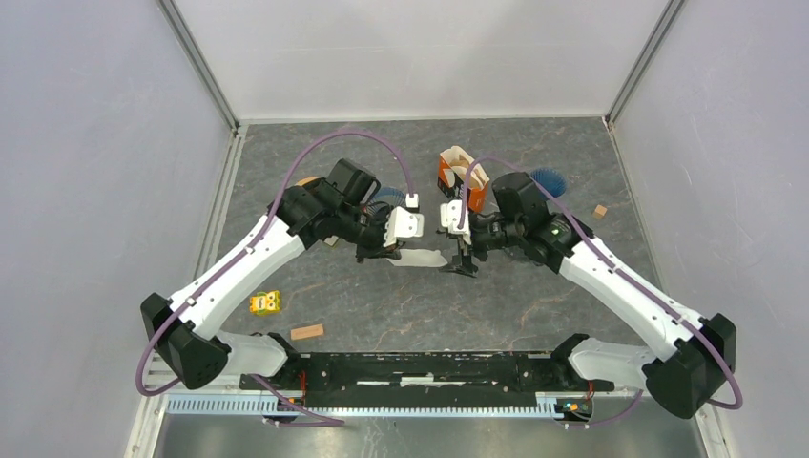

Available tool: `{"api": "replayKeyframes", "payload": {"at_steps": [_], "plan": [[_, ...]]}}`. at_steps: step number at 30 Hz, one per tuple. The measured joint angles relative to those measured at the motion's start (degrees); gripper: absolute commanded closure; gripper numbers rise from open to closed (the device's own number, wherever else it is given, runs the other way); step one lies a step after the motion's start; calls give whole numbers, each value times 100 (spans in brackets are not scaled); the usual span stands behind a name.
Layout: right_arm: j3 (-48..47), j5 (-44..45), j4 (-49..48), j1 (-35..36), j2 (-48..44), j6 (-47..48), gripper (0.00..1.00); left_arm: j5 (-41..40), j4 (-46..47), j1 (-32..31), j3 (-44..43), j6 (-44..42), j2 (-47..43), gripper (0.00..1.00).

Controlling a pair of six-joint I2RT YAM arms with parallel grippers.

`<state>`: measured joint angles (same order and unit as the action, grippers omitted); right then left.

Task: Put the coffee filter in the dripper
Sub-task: Place the coffee filter in the coffee dripper.

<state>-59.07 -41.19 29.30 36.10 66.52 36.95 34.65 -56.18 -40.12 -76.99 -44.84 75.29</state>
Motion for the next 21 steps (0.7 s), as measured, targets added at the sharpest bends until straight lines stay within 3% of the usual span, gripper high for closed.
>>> {"api": "replayKeyframes", "payload": {"at_steps": [2,7,10,12,14,18,21], "plan": [[74,-249,22,0,122,37,27,22,-74,-33,0,-129,-35,98],[238,-699,74,0,321,39,64,55,-63,-52,0,-236,-125,98],[286,-833,-2,0,321,-66,91,55,68,-52,4,-223,-175,97],[332,-857,-138,0,308,-177,100,52,254,-52,17,-122,-186,96],[365,-813,-236,-9,280,-297,100,37,496,-39,31,116,-186,84],[365,-258,-507,-37,155,-645,100,-107,1174,92,33,1038,-184,30],[337,608,-656,-59,55,-852,100,-398,1572,245,-48,1934,-175,17]]}}
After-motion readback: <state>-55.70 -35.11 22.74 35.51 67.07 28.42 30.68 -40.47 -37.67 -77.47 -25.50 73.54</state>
